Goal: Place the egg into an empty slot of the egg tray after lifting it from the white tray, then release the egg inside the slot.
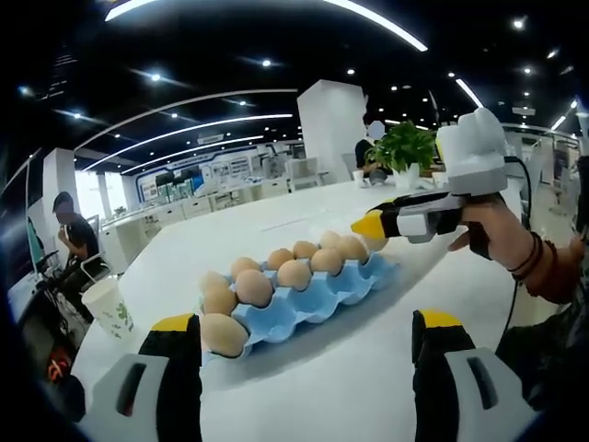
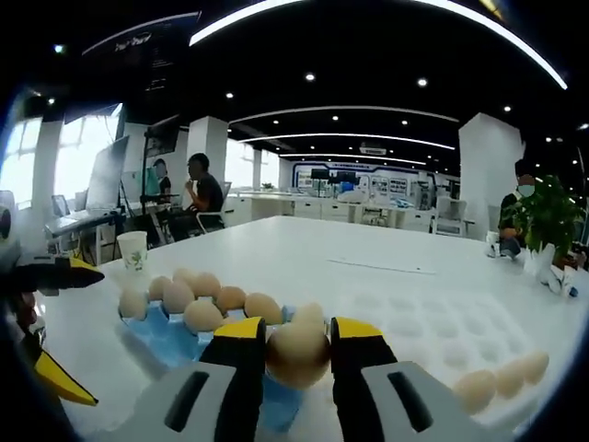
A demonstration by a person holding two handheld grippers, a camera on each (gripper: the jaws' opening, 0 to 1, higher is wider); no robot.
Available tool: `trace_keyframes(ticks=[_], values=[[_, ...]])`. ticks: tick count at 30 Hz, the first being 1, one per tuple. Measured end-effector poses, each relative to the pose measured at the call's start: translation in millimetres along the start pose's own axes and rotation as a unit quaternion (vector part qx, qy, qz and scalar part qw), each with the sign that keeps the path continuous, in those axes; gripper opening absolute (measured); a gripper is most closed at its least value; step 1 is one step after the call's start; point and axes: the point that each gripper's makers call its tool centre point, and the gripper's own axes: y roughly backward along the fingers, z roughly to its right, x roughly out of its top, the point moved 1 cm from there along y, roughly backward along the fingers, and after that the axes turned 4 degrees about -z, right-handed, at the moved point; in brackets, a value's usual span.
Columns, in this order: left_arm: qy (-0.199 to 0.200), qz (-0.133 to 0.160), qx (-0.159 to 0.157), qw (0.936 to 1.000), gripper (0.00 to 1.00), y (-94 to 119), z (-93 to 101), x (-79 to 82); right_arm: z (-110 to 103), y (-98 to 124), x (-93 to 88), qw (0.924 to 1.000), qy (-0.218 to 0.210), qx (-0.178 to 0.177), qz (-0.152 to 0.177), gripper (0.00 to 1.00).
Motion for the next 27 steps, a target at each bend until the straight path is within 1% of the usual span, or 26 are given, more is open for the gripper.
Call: trace_keyframes(ticks=[9, 13, 15, 27], values=[[0.0, 0.0, 0.002, 1.0, 0.97, 3, -2.8, -2.4, -31, -8, 3.5, 0.9991, 0.011, 0.042, 0.001, 0.29], [0.001, 0.0, 0.004, 1.0, 0.97, 4, -4.0, -3.3, -48, -11, 6.2, 0.9976, 0.026, 0.065, 0.003, 0.29], [0.002, -0.001, 0.005, 1.0, 0.98, 4, -4.6, -4.3, -54, -12, 6.3, 0.997, 0.032, 0.07, 0.001, 0.29], [0.003, 0.001, 0.004, 1.0, 0.98, 6, -3.6, -5.1, -69, -16, 7.5, 0.995, 0.041, 0.091, -0.001, 0.29]])
